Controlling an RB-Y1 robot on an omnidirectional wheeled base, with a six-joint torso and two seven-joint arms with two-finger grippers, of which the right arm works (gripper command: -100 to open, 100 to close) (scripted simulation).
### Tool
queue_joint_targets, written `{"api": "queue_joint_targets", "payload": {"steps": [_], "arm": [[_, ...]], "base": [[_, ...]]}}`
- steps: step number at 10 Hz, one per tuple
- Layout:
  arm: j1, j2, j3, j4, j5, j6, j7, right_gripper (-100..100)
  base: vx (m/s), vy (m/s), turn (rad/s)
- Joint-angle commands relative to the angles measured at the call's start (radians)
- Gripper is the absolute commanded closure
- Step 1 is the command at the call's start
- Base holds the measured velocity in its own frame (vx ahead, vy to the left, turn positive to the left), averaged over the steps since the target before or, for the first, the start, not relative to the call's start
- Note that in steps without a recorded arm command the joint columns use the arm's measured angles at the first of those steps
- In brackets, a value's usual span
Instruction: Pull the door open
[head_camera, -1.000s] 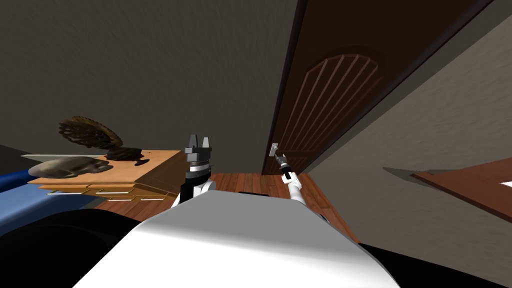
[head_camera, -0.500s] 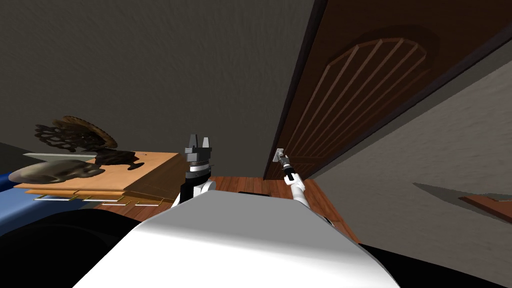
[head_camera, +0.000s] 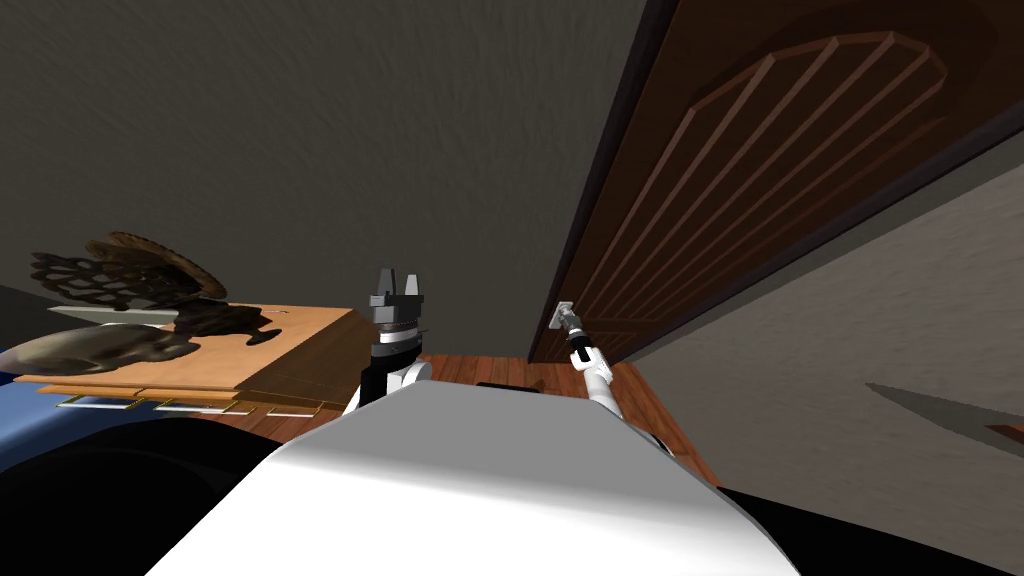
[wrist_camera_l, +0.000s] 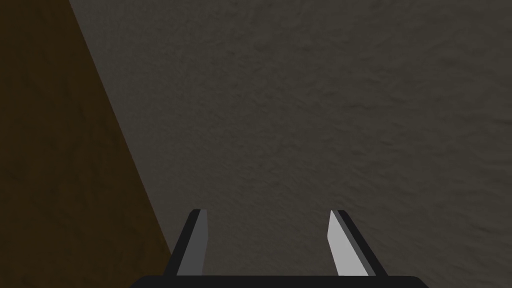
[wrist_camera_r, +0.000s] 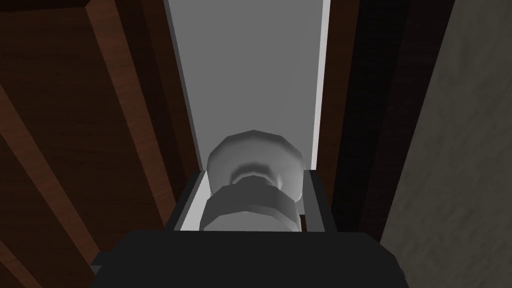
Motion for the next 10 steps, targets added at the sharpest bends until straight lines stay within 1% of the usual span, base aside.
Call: {"api": "queue_joint_targets", "payload": {"steps": [1, 4, 5, 8, 9, 10], "arm": [[0.001, 0.0, -0.001, 0.0, 0.0, 0.0, 0.0, 100], [0.001, 0.0, -0.001, 0.0, 0.0, 0.0, 0.0, 100], [0.003, 0.0, 0.003, 0.002, -0.032, 0.023, -0.004, 100], [0.004, -0.003, 0.009, 0.001, -0.116, 0.076, -0.015, 100], [0.005, -0.005, 0.011, 0.001, -0.145, 0.103, -0.021, 100], [0.005, -0.005, 0.011, 0.001, -0.161, 0.103, -0.021, 100]], "base": [[-0.023, -0.005, 0.006], [-0.006, -0.001, -0.001], [0.0, 0.0, 0.0], [-0.014, 0.009, -0.021], [-0.018, 0.013, -0.033], [-0.012, 0.01, -0.004]]}}
